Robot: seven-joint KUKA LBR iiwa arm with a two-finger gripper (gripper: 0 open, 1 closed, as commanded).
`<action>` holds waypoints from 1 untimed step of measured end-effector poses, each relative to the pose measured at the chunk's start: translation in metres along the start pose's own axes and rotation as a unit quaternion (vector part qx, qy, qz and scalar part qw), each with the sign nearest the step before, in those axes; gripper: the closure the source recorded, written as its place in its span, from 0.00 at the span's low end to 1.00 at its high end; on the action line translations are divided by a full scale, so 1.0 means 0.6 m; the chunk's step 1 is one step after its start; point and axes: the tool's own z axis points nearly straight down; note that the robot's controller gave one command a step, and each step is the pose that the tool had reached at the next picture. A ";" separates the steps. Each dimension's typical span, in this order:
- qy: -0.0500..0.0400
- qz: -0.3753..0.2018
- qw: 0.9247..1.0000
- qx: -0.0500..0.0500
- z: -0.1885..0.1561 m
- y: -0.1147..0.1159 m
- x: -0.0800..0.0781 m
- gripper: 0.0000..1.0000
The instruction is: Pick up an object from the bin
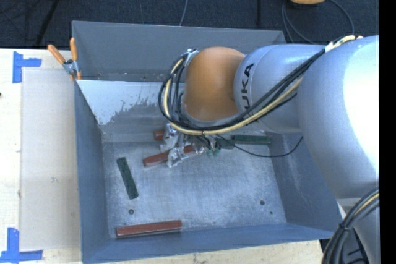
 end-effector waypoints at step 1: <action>0.007 -0.024 1.000 0.004 -0.203 0.028 0.013 1.00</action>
Offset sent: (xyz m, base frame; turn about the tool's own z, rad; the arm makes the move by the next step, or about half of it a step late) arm 0.0000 0.0000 0.0000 0.0000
